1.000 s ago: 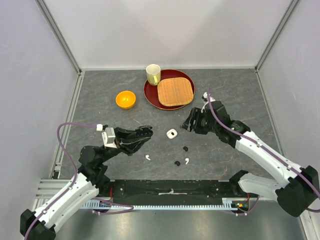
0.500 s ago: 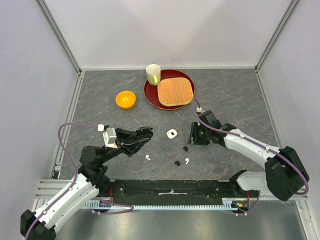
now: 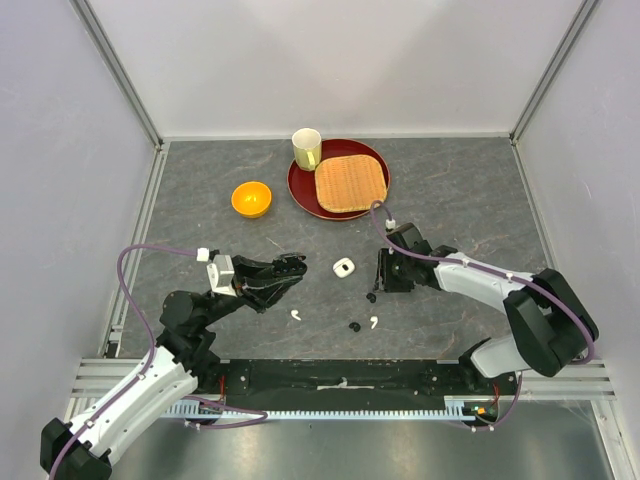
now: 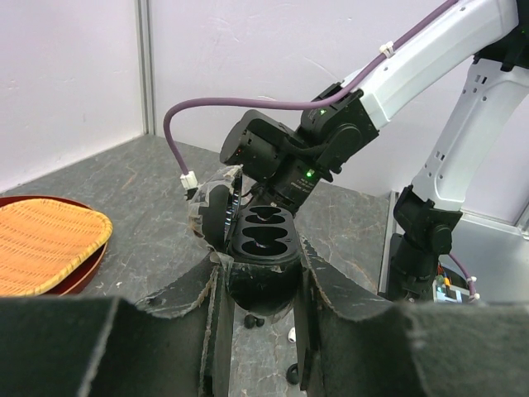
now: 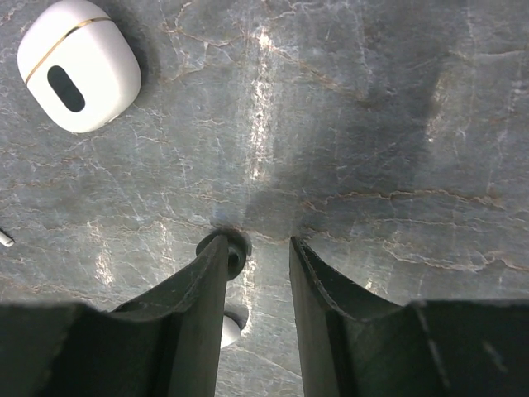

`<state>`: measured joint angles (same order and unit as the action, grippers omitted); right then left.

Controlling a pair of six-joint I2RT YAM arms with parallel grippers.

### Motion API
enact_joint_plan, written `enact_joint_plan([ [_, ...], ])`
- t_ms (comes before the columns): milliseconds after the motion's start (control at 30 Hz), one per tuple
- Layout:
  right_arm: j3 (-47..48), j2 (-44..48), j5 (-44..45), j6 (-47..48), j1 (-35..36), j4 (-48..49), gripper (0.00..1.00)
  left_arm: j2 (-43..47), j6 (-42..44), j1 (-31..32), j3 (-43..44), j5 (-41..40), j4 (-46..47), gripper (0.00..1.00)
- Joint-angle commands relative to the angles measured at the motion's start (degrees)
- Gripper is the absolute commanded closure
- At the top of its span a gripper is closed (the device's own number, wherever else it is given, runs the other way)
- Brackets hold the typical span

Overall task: Insert the wireless bluetooth earbuds into the charging case
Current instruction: Pick up the earbud from the center of the board.

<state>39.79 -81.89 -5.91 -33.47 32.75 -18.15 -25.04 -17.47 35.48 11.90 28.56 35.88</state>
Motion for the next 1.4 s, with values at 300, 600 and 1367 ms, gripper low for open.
enact_joint_plan([
  [300,-0.8,-0.5,-3.2,0.2,-0.2,4.2,0.59,-0.9,-0.4,0.2,0.1,-1.3,1.7,0.98],
  [600,-2.0,-0.6,-3.9,0.1,-0.2,4.8,0.62,-0.2,-1.2,0.1,-0.2,-1.5,1.4,0.98],
  [1367,-5.3,0.1,-8.4,-1.7,-0.2,8.0,0.65,0.7,-1.8,0.2,-1.2,-2.5,0.6,0.98],
])
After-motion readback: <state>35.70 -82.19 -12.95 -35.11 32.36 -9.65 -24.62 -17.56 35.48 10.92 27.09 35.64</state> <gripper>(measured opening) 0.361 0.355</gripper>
